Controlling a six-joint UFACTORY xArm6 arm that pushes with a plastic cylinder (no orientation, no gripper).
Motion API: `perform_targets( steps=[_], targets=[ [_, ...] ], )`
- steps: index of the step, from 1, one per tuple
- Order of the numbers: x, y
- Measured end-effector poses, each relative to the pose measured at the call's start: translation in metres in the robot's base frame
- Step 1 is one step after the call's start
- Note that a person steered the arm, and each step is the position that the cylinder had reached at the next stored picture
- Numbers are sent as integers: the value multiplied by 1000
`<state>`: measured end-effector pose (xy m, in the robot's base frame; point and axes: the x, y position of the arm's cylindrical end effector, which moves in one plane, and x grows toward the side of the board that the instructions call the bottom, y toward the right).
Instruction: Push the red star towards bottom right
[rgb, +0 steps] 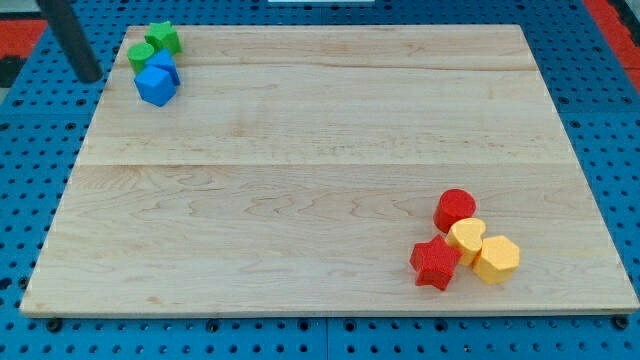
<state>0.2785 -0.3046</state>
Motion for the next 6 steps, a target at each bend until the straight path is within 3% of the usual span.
perform_targets(
  steps=[2, 3, 4, 6],
  targets=[
    [-78, 0],
    [-85, 16],
    [-48, 96],
    [-9, 126]
  ],
)
